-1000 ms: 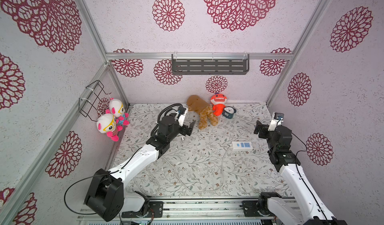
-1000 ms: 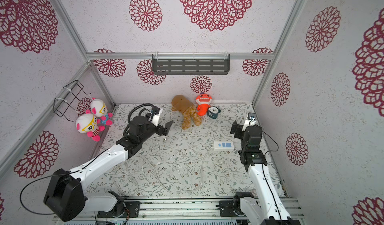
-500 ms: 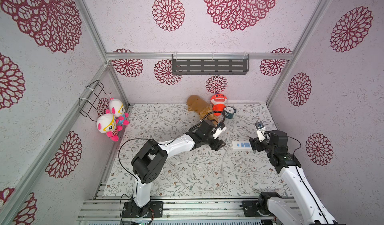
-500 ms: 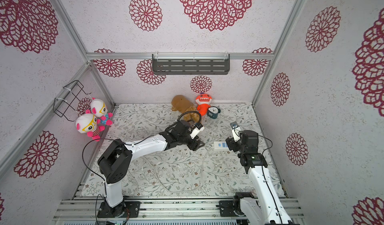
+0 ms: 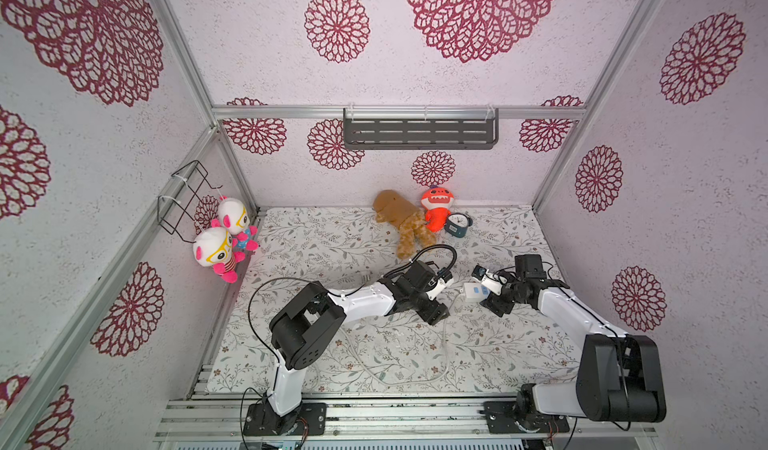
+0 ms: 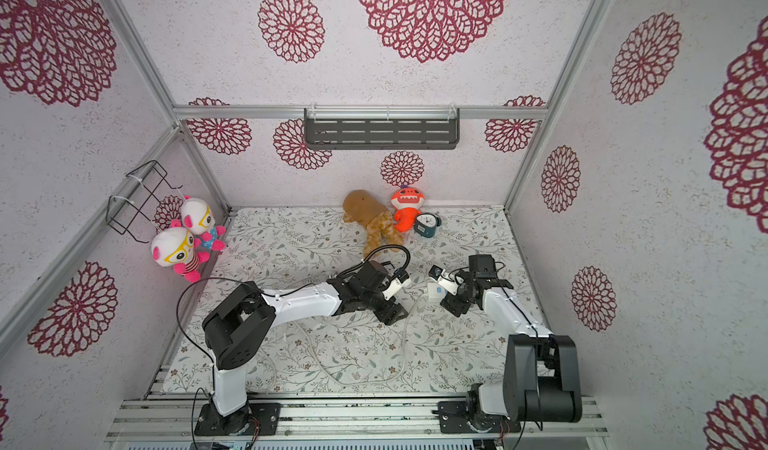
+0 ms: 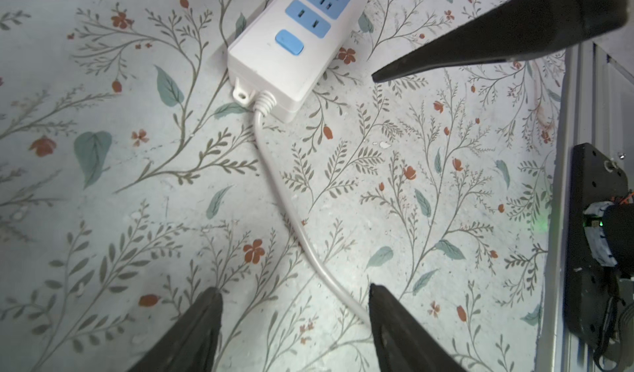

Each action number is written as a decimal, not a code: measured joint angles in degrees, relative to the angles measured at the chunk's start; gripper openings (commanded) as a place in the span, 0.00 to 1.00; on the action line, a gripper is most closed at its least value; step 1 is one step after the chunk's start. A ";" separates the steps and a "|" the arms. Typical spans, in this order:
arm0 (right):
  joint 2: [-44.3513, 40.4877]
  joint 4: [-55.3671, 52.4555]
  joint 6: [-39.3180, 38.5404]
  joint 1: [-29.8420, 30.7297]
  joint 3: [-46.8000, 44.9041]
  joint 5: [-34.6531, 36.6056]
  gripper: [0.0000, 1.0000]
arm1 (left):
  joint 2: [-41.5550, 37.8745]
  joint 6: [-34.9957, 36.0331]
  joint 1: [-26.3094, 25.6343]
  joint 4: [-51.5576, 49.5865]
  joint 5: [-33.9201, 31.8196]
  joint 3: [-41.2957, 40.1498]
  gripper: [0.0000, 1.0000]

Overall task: Wrap the cord around the power strip
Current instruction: Move the power strip to the center of the board.

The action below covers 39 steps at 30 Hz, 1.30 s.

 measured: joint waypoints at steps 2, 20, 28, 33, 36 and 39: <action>1.66 -0.94 -1.92 -0.22 1.11 -0.13 0.86 | -1.29 0.46 0.00 0.26 -0.92 -0.94 0.76; 17.40 -10.47 -12.22 -1.40 17.81 0.15 0.82 | -13.09 4.52 4.11 2.38 -8.20 -10.10 0.80; 21.97 -17.09 -14.25 -1.46 23.50 -0.31 0.82 | -16.02 4.63 5.16 2.21 -10.05 -13.68 0.80; 22.10 -18.97 -14.82 -1.46 23.47 -0.79 0.82 | -16.48 4.92 6.40 2.10 -10.56 -14.40 0.80; 23.10 -19.45 -14.80 -1.46 23.85 -1.79 0.82 | -16.50 5.22 7.56 2.03 -10.54 -14.45 0.80; 25.44 -19.96 -14.82 -1.33 25.55 -1.79 0.82 | -16.68 5.66 8.04 0.72 -10.49 -14.01 0.80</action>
